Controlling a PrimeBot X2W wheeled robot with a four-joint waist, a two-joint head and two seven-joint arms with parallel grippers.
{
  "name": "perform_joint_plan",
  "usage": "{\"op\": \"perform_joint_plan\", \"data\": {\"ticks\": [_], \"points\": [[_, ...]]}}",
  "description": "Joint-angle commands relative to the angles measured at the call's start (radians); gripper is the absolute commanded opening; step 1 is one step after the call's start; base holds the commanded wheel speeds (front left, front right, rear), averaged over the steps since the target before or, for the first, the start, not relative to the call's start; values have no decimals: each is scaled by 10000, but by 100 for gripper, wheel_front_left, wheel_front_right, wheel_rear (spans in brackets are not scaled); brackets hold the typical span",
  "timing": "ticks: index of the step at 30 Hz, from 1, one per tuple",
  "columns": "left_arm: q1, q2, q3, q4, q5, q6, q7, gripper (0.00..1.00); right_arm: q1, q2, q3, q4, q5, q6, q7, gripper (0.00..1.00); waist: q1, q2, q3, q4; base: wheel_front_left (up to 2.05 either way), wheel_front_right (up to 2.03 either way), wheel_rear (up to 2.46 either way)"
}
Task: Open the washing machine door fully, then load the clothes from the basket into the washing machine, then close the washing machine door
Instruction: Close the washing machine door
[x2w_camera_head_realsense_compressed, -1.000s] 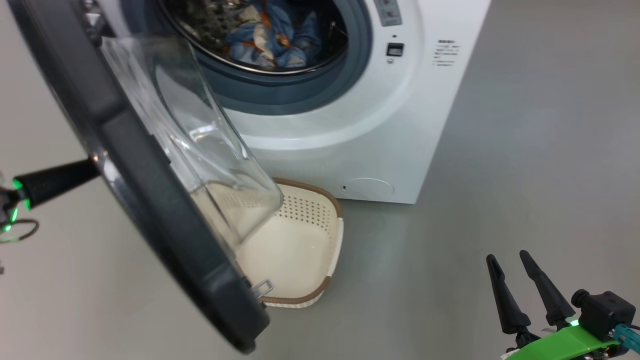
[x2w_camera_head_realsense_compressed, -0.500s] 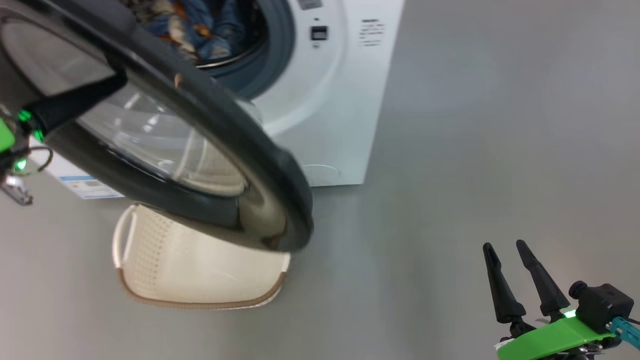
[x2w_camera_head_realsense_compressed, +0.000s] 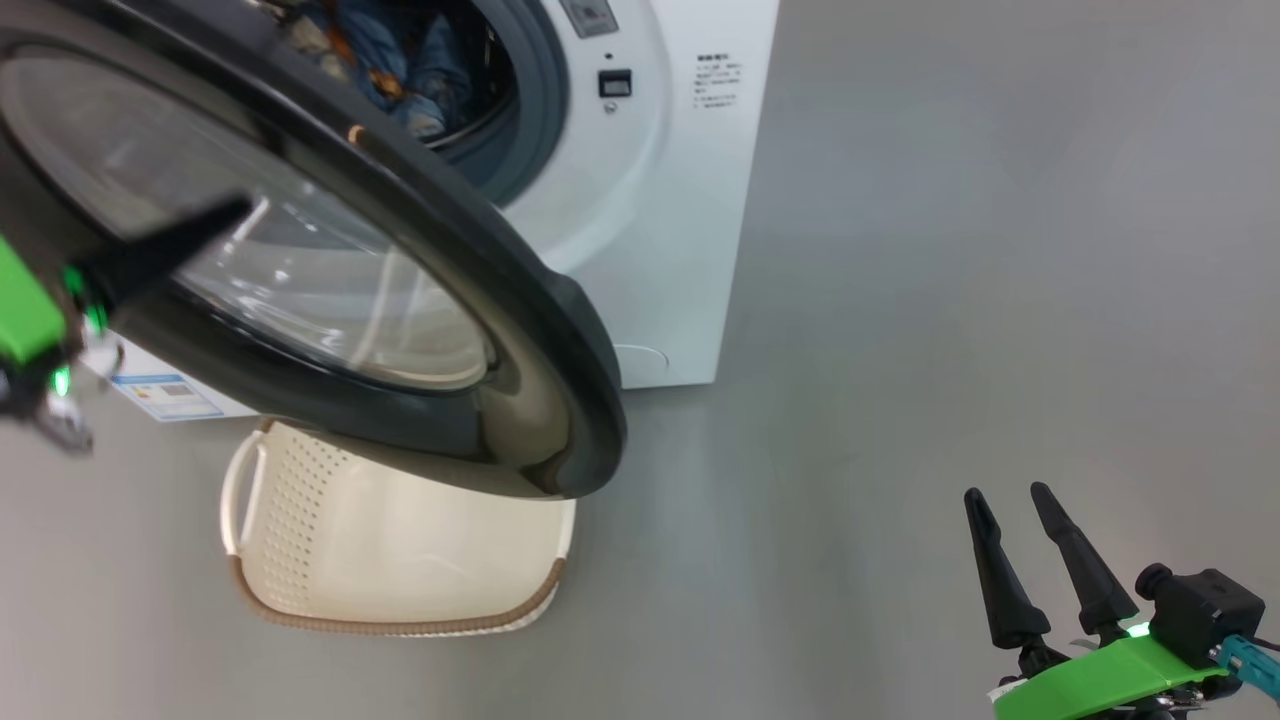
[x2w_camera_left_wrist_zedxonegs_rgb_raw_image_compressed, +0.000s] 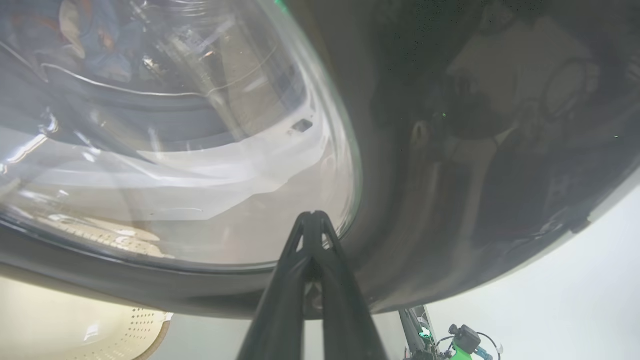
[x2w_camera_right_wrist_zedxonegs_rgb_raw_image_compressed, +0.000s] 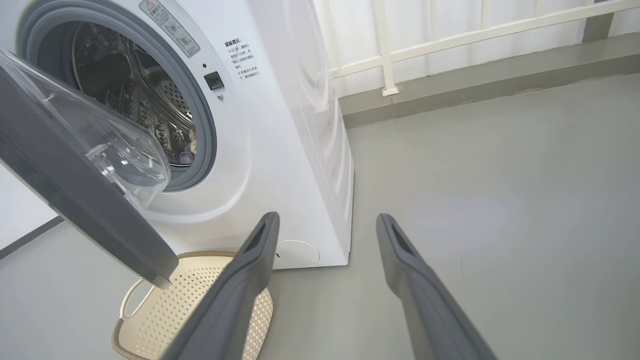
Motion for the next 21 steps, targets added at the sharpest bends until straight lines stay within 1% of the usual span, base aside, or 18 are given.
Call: {"op": "perform_joint_plan", "data": {"ticks": [1,7,8,10,11,12,13,14,21], "points": [[280,693,377,-264,-89,-29,-100,0,-96,-156,281,-186,-101,27,-48,100,0,0,-216,184,0,0,0],[1892,916,384,-762,-93,-29,-626,0,67,-307,354,-133,-59,27,-48,100,0,0,-556,566,0,0,0],[2164,938,368,-898,-78,-29,-739,2,91,-332,352,-128,-53,27,-48,100,0,0,-599,631,0,0,0],[2719,924,422,-1129,-104,-29,-1078,49,136,-378,345,-119,-43,27,-48,100,0,0,-682,747,0,0,0],[2988,942,437,-1229,-64,-29,-1266,79,154,-398,329,-117,-35,27,-48,100,0,0,-707,800,0,0,0],[3267,968,437,-1312,22,-29,-1486,100,171,-417,322,-117,-30,27,-48,100,0,0,-742,848,0,0,0],[3534,995,426,-1398,109,-29,-1706,100,187,-430,323,-117,-28,27,-48,100,0,0,-764,883,0,0,0],[4058,1008,450,-1512,215,-29,-2229,100,213,-455,341,-121,-24,27,-48,100,0,0,-807,937,0,0,0],[5550,958,485,-1710,521,-29,-4322,100,303,-538,341,-116,-5,27,-48,100,0,0,-908,1054,0,0,0]]}}
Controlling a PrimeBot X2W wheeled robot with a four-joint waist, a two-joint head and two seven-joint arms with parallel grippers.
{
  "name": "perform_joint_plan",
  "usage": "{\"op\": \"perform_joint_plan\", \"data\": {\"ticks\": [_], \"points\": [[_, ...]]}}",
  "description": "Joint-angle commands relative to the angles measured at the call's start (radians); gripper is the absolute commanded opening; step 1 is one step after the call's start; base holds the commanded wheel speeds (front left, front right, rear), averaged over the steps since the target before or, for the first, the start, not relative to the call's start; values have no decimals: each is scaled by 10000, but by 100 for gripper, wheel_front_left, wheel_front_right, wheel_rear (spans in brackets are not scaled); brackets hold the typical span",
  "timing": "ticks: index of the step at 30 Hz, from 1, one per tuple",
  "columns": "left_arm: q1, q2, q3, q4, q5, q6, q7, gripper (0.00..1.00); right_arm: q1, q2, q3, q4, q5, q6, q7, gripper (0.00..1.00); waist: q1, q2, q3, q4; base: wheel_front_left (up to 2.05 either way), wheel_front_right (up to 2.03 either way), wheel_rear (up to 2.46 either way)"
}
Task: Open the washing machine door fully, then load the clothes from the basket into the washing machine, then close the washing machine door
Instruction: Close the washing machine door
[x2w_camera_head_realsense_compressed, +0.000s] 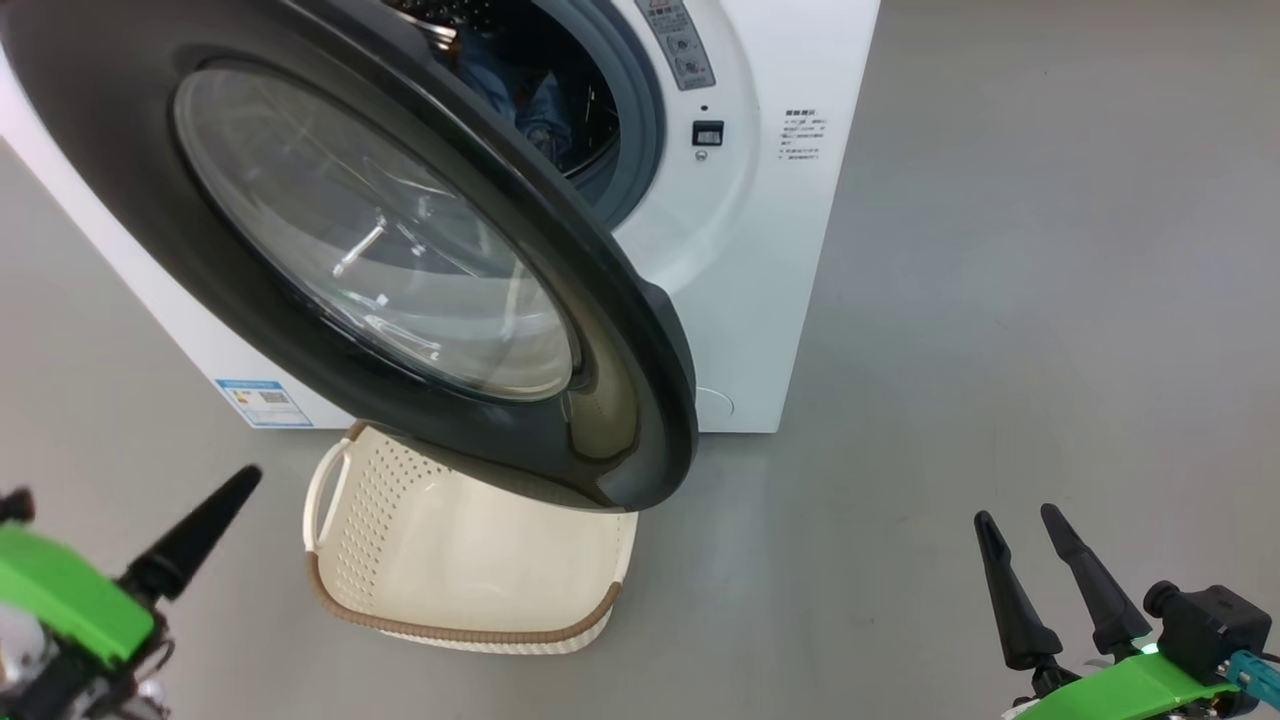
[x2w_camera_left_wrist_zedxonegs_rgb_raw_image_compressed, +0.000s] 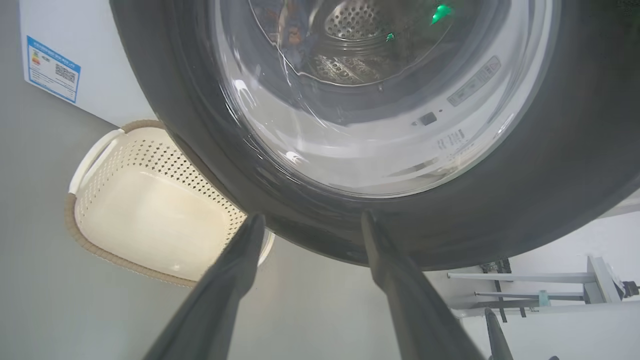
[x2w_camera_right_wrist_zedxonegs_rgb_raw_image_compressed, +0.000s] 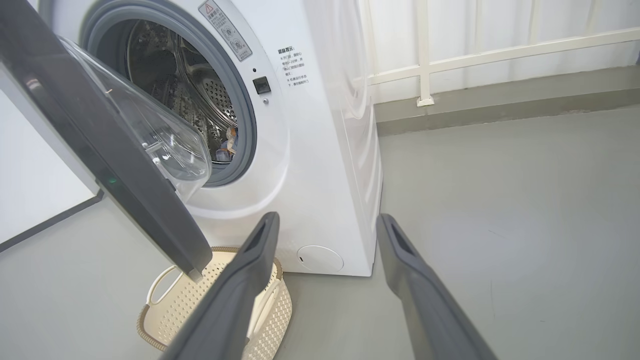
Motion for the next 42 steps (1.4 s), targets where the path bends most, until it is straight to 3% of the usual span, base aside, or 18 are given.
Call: {"op": "perform_joint_plan", "data": {"ticks": [1,18,23,33,42], "points": [[24,427,478,-275,143,-29,-559,100,24,-158,223,-209,-7,27,-48,100,1,-1,-13,20,0,0,0],[1526,678,-1909,750,1655,-29,-6018,100,94,-294,161,-129,48,27,-48,100,1,-1,-45,-218,0,0,0],[1430,644,-2333,1594,2962,-29,-6711,100,129,-303,84,-118,53,27,-48,100,1,-1,-38,-347,0,0,0],[2062,-1189,497,1174,7176,-29,-6731,100,263,-262,-52,-115,45,27,-48,100,1,-1,-212,-526,0,0,0],[2533,-2295,1650,125,9712,-29,-6732,100,347,-234,-126,-147,49,27,-48,100,1,-1,-262,-634,0,0,0]]}}
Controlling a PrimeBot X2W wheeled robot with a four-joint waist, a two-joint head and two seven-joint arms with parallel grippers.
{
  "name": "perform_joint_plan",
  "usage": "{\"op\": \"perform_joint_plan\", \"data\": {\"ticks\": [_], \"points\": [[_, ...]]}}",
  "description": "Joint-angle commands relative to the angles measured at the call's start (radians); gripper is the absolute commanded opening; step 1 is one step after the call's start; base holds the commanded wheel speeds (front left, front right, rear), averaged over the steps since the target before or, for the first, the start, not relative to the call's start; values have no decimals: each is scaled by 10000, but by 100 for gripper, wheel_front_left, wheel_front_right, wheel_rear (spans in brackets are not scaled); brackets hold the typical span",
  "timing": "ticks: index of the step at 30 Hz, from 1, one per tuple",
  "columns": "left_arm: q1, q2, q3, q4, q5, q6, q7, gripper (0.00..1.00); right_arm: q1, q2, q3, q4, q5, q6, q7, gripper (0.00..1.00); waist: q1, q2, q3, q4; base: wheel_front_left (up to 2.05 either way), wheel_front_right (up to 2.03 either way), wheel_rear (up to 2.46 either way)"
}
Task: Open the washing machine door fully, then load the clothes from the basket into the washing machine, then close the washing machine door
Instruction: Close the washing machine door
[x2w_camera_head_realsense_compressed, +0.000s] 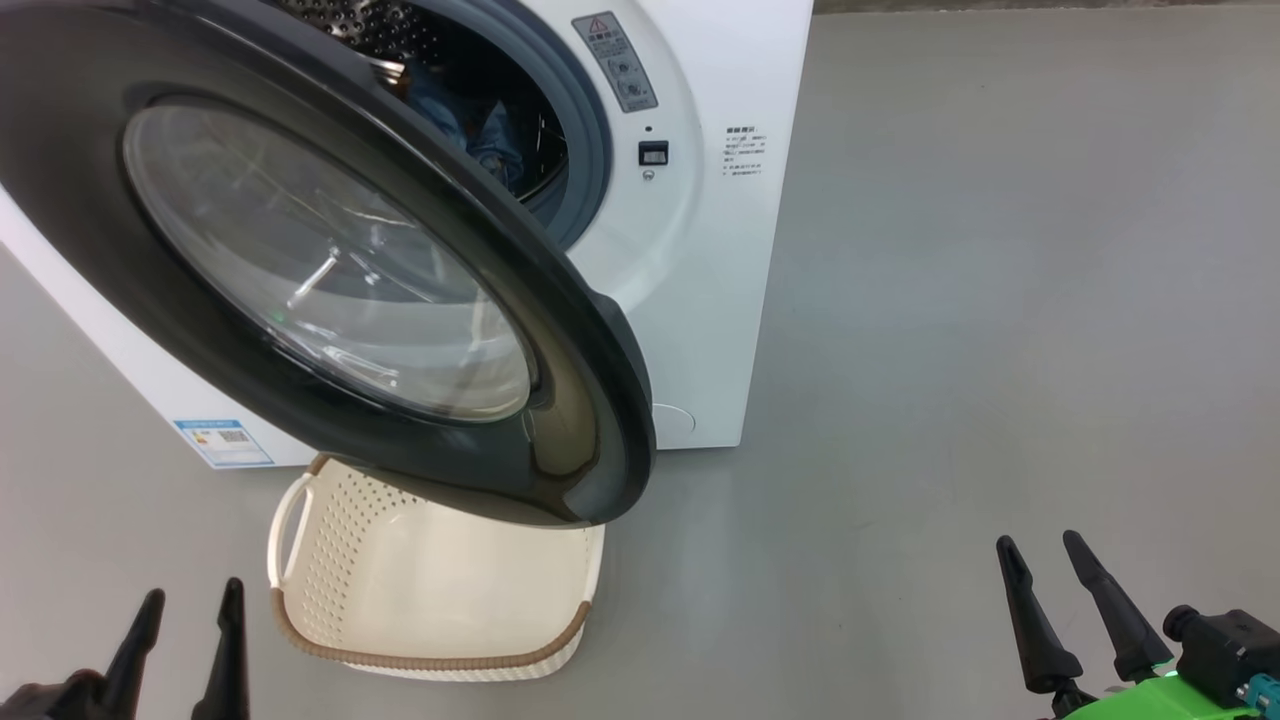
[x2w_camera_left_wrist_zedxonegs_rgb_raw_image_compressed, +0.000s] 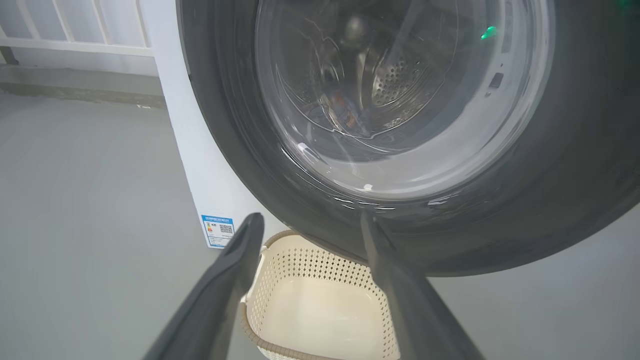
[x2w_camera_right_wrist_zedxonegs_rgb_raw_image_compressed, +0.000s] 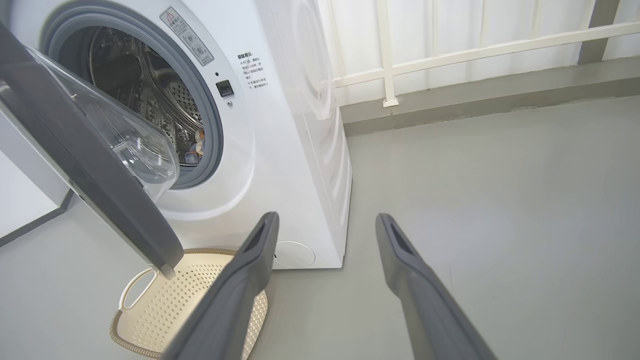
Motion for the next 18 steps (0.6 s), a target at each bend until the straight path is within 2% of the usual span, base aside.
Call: {"op": "perform_joint_plan", "data": {"ticks": [1,8,16,17,18], "points": [[-117,87,488,-306,236,-17,-104,100,-35,-135,159,-234,20,27,-48,100,0,0,-3,-14,0,0,0],[45,-397,654,-146,846,-17,-104,100,-27,-47,238,-195,8,27,-48,100,0,0,-13,-21,0,0,0],[-25,-469,673,-161,929,-17,-104,100,-59,-16,309,-187,28,27,-48,100,0,0,-35,52,0,0,0],[-34,-475,680,-169,922,-17,-104,100,-86,8,349,-215,37,27,-48,82,0,0,-44,69,0,0,0],[-40,-481,670,-177,917,-17,-104,100,-116,45,375,-260,58,27,-48,45,0,0,-54,88,0,0,0]]}}
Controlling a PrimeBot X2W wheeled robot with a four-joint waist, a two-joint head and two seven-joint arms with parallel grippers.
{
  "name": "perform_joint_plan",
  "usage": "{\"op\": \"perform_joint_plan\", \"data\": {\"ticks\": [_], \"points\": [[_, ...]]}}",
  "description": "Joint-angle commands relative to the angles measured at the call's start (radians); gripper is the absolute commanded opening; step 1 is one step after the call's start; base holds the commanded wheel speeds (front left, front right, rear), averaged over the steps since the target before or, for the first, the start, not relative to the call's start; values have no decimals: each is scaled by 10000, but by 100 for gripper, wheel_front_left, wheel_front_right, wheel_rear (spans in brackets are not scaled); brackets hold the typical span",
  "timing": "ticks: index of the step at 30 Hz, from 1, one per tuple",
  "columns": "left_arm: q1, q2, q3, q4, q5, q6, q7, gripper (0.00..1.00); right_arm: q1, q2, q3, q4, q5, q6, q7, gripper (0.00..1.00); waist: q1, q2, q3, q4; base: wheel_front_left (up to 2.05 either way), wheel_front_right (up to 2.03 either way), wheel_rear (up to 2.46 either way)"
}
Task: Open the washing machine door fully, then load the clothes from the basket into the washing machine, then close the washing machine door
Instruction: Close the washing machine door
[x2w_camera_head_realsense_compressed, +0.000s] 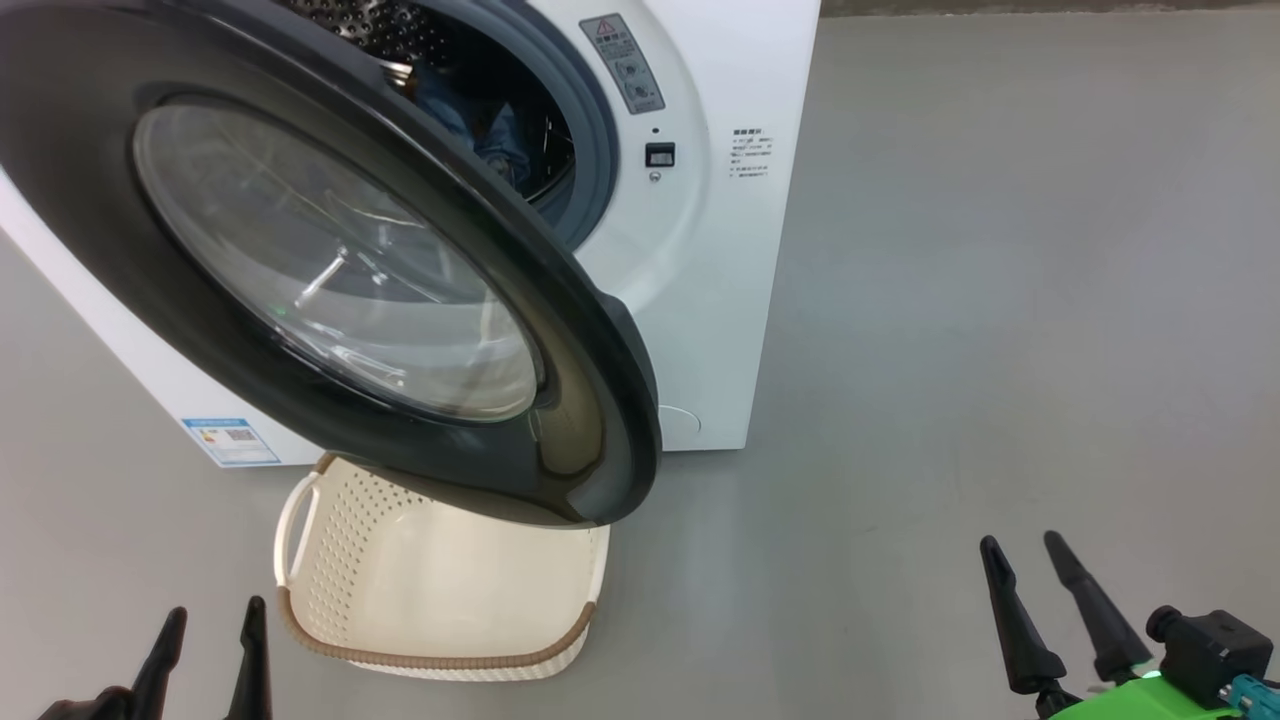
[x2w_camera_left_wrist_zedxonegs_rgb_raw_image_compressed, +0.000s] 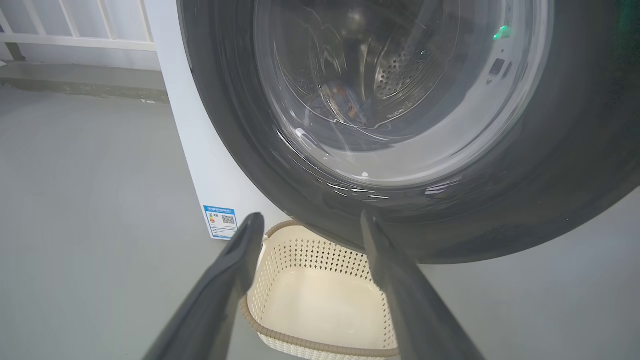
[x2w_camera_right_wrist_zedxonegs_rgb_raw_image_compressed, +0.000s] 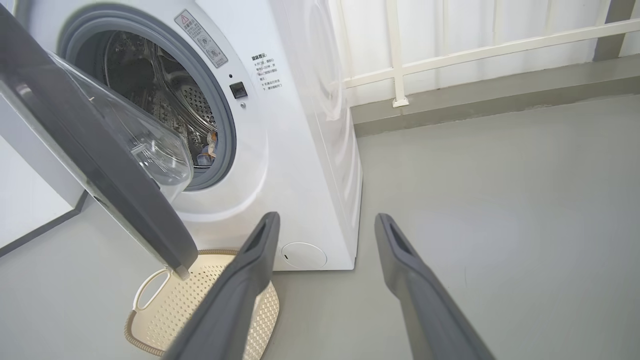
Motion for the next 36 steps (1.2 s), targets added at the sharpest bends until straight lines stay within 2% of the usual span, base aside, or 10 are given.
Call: {"op": "perform_joint_plan", "data": {"ticks": [1,2,18,24,26,29,36], "points": [[-264,147,380,-223,71,-17,-93,100,-150,-30,279,-303,77,27,-48,18,0,0,-23,39,0,0,0],[-267,119,385,-236,59,-17,-93,100,-193,13,339,-355,100,27,-48,0,0,0,-39,65,0,0,0],[-255,-307,215,-630,96,-17,-93,100,-2339,438,2037,-2188,428,27,-48,0,0,0,-220,775,0,0,0],[-330,-402,115,-853,127,-17,-93,100,-3475,694,3073,-3199,644,27,-48,0,0,0,-184,1129,0,0,0],[-350,-460,89,-950,142,-17,-93,100,-3818,786,3789,-3518,734,27,-48,0,0,0,-178,1319,0,0,0],[-361,-521,52,-1027,152,-17,-93,100,-3931,764,4693,-3386,861,27,-48,0,0,0,-131,1504,0,0,0],[-443,-759,120,-1026,88,-17,-93,100,-3905,438,6412,-1707,1239,27,-48,0,0,0,155,1889,0,0,0]]}}
